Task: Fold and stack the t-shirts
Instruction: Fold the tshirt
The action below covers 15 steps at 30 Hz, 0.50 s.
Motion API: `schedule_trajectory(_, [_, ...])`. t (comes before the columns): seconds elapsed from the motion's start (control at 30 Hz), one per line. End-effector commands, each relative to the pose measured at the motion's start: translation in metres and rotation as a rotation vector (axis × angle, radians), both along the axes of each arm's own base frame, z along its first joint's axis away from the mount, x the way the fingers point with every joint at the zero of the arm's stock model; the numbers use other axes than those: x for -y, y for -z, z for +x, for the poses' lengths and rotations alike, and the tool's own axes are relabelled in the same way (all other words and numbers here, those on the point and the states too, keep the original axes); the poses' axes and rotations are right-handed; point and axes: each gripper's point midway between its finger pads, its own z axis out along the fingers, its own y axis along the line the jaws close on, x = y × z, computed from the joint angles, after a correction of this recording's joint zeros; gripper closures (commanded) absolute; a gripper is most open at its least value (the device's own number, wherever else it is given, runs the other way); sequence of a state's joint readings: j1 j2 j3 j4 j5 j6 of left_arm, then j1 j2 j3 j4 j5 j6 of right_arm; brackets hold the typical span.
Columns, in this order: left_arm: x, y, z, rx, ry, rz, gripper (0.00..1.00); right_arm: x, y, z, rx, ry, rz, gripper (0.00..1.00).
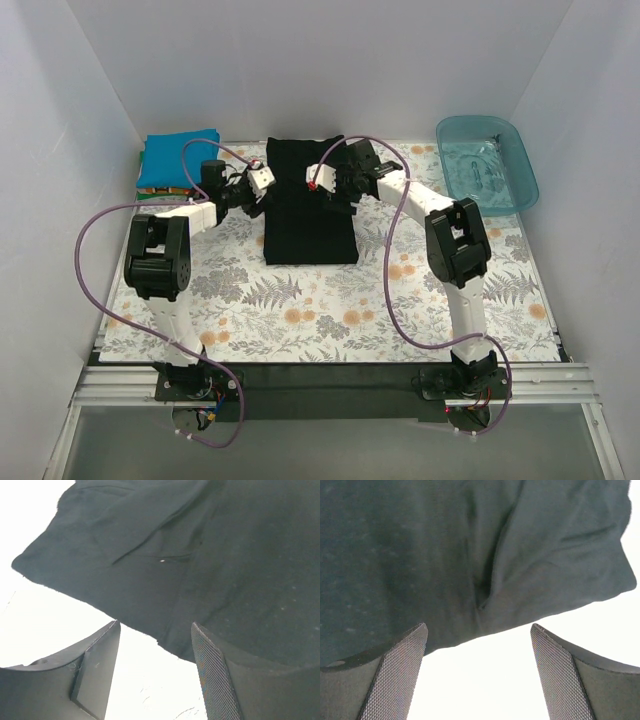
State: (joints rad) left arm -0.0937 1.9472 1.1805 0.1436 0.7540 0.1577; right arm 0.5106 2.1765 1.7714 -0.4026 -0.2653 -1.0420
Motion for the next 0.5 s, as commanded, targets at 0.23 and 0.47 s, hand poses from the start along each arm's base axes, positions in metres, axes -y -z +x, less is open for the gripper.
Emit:
schedule_trajectory(0.23, [0.001, -0.068, -0.077, 0.025, 0.059, -0.059, 0.56, 0.016, -0.079, -0.068, -0.020, -0.002, 0.125, 0.30])
schedule_trajectory(0.47, [0.013, -0.022, -0.153, -0.090, 0.148, 0.004, 0.56, 0.014, -0.036, -0.152, -0.180, -0.101, 0.068, 0.52])
